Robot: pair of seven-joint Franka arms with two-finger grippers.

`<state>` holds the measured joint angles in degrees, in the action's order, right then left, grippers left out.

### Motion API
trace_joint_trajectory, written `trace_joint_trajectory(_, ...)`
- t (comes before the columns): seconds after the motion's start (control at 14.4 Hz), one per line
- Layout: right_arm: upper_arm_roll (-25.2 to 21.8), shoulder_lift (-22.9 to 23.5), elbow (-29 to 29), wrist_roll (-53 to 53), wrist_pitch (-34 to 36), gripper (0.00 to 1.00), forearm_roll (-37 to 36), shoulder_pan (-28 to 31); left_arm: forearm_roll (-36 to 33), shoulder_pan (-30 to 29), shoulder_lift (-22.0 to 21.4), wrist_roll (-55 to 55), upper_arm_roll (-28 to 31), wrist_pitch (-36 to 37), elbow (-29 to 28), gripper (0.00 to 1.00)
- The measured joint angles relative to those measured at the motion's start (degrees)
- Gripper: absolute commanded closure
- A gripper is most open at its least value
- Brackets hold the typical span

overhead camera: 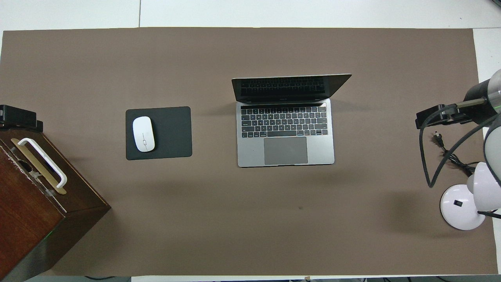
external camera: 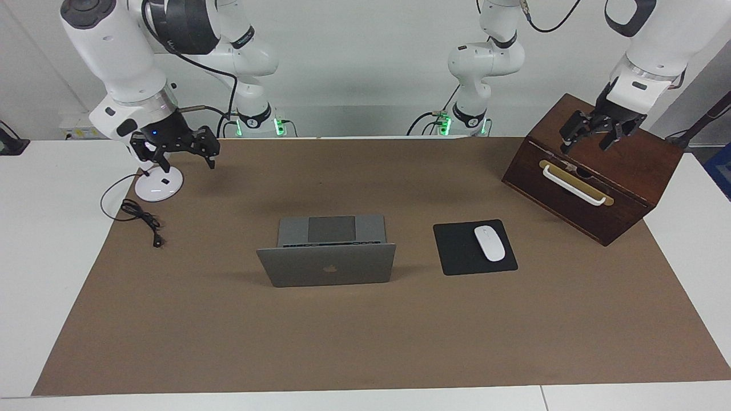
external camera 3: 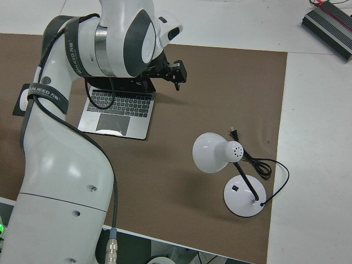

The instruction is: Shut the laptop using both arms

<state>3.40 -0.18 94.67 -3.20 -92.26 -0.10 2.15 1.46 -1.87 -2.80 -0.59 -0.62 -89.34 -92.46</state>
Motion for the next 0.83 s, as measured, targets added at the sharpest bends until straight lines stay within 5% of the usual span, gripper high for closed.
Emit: trace_joint_trajectory(0.83, 0.2, 0.0, 0.3, 0.0, -1.4, 0.00, 0.0, -0.7, 0.0, 0.0, 0.0, 0.0, 0.0, -0.1, -0.1, 0.00)
